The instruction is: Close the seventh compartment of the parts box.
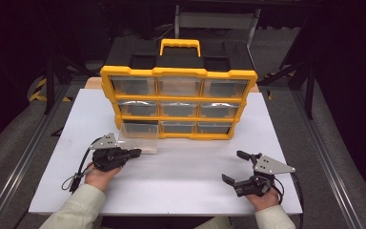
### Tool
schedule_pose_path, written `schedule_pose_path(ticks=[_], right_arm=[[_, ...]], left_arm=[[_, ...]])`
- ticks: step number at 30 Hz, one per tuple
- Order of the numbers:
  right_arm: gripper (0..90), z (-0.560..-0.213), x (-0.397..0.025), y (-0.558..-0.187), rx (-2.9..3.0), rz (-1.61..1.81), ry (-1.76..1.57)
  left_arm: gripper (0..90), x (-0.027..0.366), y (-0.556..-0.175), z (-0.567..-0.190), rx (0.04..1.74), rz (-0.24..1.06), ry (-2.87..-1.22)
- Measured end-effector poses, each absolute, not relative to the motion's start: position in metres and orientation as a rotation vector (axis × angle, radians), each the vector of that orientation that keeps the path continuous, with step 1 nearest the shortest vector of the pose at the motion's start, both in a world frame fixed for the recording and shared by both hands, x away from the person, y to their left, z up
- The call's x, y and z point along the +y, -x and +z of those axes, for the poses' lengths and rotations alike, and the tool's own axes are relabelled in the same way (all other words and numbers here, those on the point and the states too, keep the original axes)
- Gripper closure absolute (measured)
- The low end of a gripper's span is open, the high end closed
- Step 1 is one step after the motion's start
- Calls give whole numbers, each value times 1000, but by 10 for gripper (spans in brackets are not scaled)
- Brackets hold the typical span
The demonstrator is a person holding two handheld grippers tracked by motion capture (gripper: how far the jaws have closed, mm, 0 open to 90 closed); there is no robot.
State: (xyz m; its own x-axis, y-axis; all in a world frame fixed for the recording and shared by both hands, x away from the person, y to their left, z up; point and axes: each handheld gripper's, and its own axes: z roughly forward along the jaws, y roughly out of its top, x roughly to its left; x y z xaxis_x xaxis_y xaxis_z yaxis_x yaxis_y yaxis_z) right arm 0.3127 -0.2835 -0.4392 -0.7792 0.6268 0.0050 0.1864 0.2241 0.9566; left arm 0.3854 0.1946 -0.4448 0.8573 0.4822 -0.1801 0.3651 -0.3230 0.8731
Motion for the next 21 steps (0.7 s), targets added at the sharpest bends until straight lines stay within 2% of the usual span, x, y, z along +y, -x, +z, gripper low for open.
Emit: schedule_pose_path(ticks=[13, 21], right_arm=[[3, -440, -283, -313, 2124, 1580, -757], [3, -440, -284, -314, 2120, 1585, -761]], left_arm=[[895, 191, -392, -444, 661, 205, -1928], [894, 181, -403, -447, 683, 184, -1927]])
